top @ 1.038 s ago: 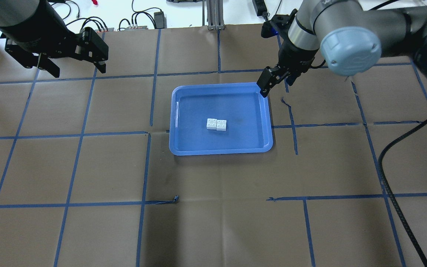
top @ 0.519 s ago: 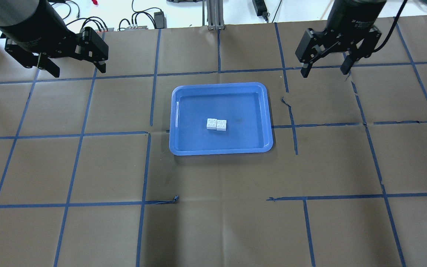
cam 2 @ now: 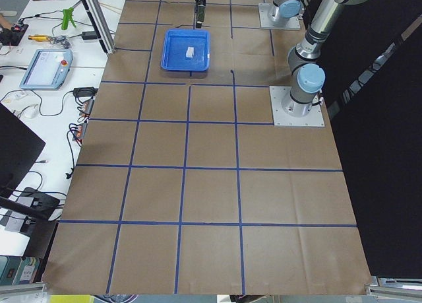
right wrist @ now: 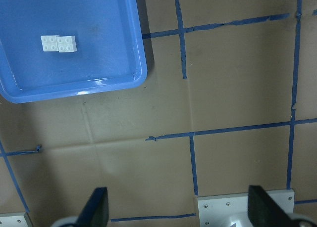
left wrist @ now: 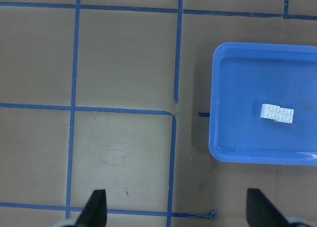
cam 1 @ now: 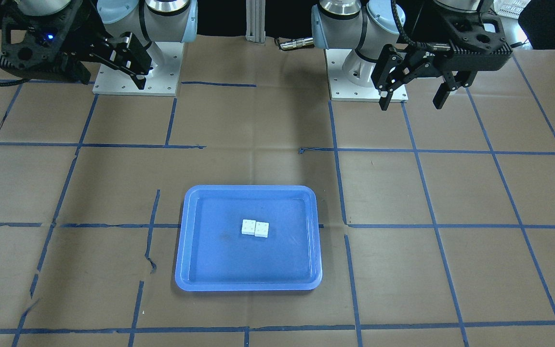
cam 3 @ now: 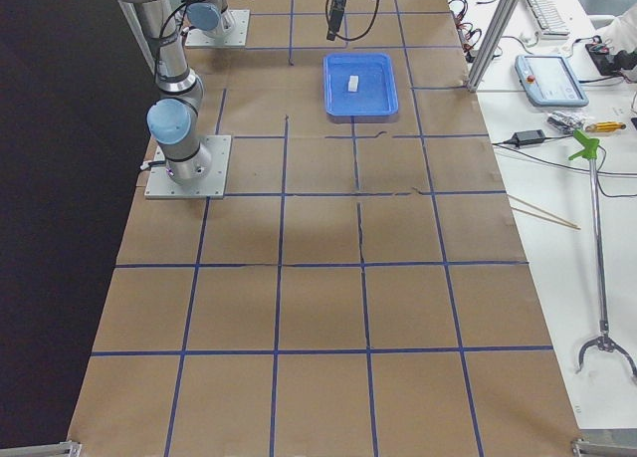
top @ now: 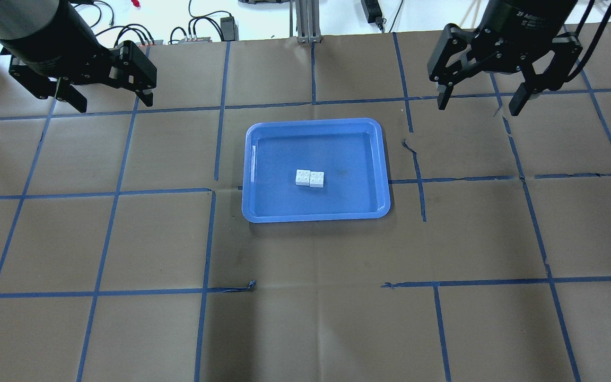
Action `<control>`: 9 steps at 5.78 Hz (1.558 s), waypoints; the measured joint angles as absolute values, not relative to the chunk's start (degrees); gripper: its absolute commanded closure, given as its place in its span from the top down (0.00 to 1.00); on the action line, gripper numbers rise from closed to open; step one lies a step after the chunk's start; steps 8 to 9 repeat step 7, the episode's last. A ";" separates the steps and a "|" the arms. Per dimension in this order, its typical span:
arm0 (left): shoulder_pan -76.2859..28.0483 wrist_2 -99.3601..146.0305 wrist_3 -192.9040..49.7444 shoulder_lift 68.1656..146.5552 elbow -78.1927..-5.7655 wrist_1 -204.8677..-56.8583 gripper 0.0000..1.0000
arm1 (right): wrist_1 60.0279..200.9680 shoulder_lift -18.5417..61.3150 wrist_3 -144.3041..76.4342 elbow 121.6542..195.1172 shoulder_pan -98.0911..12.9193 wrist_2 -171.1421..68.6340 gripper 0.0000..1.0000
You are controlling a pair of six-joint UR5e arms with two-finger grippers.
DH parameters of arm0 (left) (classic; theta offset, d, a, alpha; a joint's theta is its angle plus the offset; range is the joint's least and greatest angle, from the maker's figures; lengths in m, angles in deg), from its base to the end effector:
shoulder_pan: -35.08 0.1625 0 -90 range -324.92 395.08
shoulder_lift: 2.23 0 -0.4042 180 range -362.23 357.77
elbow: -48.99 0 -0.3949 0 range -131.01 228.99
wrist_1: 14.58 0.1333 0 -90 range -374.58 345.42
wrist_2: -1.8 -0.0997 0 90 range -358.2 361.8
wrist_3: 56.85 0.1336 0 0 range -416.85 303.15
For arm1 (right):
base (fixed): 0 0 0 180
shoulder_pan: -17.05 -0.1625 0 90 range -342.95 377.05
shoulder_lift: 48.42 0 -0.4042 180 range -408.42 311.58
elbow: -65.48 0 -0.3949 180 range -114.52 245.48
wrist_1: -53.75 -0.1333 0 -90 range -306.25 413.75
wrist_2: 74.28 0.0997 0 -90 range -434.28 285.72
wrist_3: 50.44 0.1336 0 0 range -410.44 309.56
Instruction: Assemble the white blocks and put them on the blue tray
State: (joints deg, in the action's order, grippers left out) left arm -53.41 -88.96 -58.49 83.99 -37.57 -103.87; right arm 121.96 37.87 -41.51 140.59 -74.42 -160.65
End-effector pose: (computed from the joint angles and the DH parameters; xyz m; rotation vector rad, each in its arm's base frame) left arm -0.1188 -0.4856 0.4969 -0.0872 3.1198 -0.2164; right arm 0.1542 -0.4832 0.4930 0.2095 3.0744 0.2938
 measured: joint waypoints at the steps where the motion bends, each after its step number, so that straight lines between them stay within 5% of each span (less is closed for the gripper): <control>1: -53.43 -88.94 -58.45 83.97 -37.56 -104.02 0.99 | 123.00 37.55 -40.55 142.22 -74.89 -160.73 1.00; 9: -53.31 -88.57 -58.26 83.92 -37.41 -104.32 0.99 | 131.58 38.73 -39.72 149.03 -73.39 -164.71 1.00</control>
